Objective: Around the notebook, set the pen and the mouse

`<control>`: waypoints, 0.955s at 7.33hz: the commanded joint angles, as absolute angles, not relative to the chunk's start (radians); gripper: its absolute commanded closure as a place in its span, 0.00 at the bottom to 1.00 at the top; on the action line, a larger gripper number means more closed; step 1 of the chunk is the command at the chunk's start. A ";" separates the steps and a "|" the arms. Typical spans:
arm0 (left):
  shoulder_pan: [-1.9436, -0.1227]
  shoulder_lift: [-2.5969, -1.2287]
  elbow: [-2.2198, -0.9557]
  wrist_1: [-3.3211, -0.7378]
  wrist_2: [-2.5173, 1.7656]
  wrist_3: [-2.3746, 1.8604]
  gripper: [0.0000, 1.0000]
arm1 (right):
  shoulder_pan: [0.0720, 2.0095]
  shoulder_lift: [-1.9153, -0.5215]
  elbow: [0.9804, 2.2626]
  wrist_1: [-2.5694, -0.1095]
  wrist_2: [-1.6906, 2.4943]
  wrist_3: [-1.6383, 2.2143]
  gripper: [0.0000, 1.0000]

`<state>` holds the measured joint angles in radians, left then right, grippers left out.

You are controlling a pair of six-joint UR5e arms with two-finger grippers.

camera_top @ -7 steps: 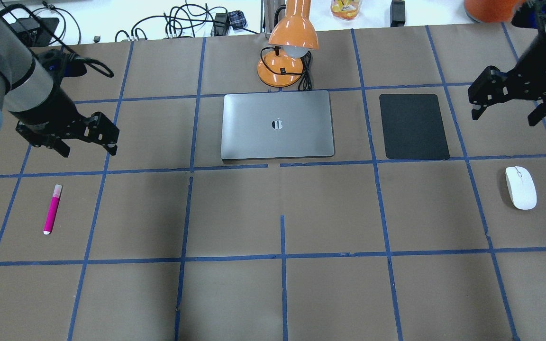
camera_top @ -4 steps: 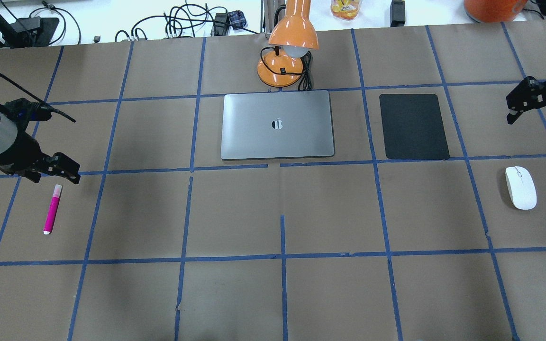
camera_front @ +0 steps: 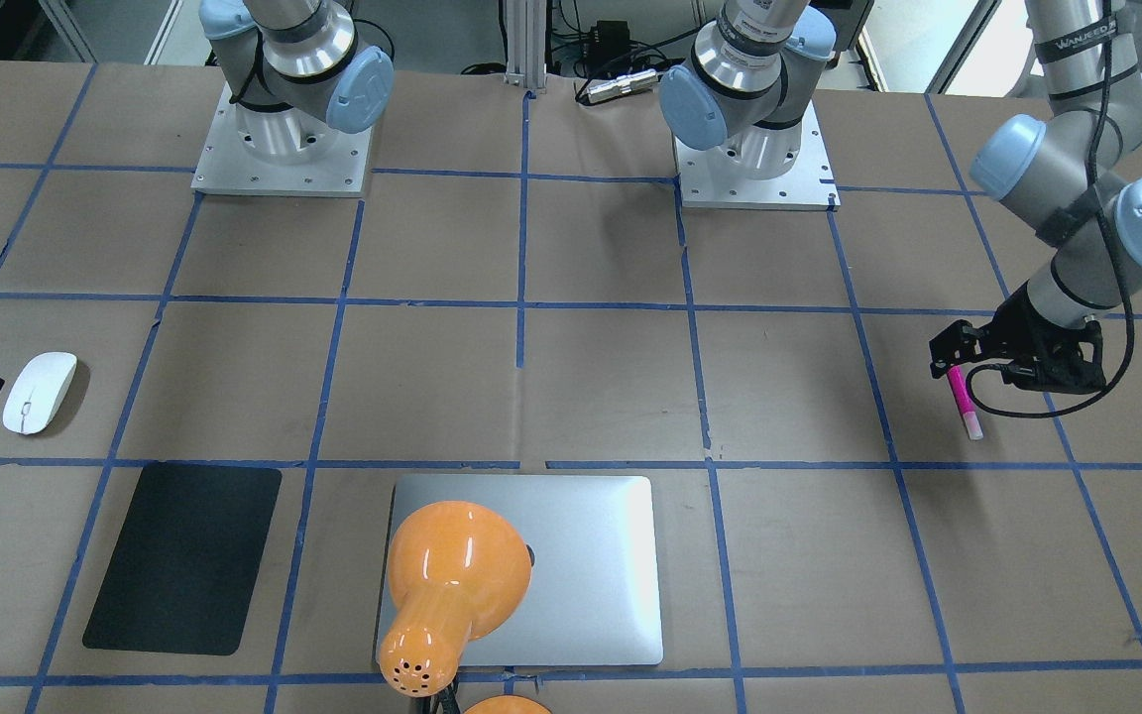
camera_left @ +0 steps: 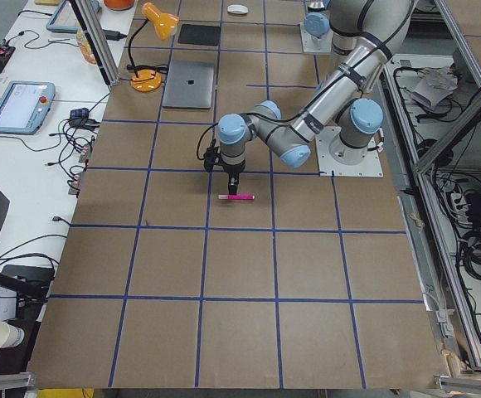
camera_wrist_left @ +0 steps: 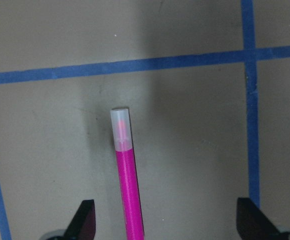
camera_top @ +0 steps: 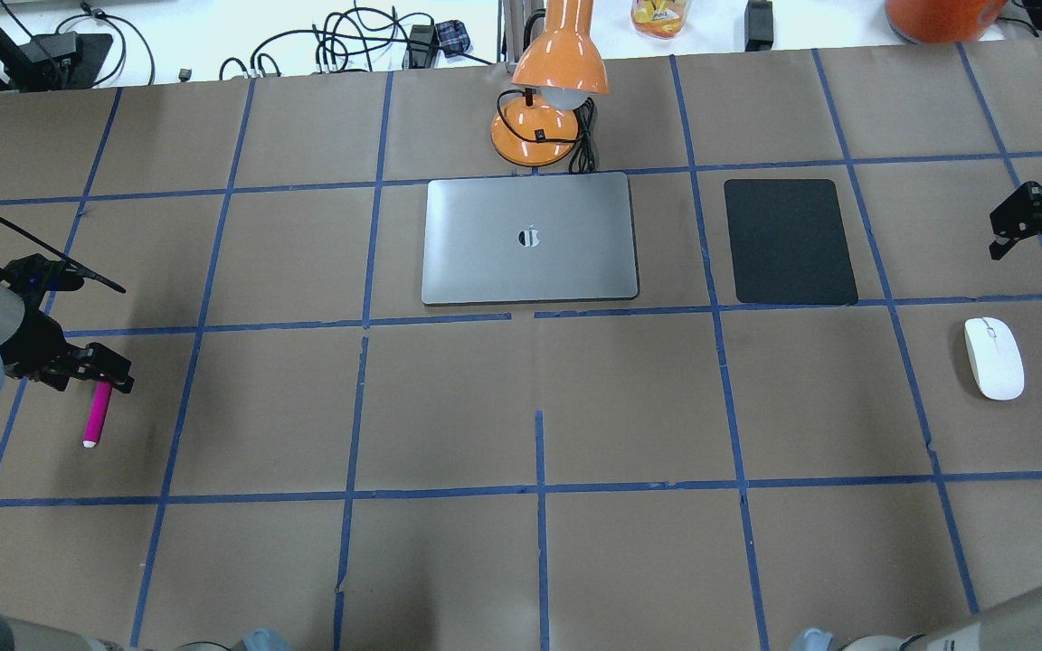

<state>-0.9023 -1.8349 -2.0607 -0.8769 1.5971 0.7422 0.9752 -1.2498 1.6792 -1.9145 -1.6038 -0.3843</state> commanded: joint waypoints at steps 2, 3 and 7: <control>-0.893 -1.907 -2.060 -0.796 1.595 0.747 0.05 | 0.966 -1.163 1.704 -1.992 -1.650 -0.397 0.00; -0.893 -1.910 -2.060 -0.781 1.595 0.746 0.33 | 0.966 -1.161 1.748 -2.043 -1.652 -0.402 0.00; -0.893 -1.908 -2.068 -0.779 1.595 0.735 1.00 | 0.968 -1.149 1.842 -2.122 -1.657 -0.466 0.00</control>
<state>-0.8928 -1.9083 -2.0649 -0.7802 1.5952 0.7424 0.9665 -1.1584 1.8300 -2.1112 -1.6534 -0.4613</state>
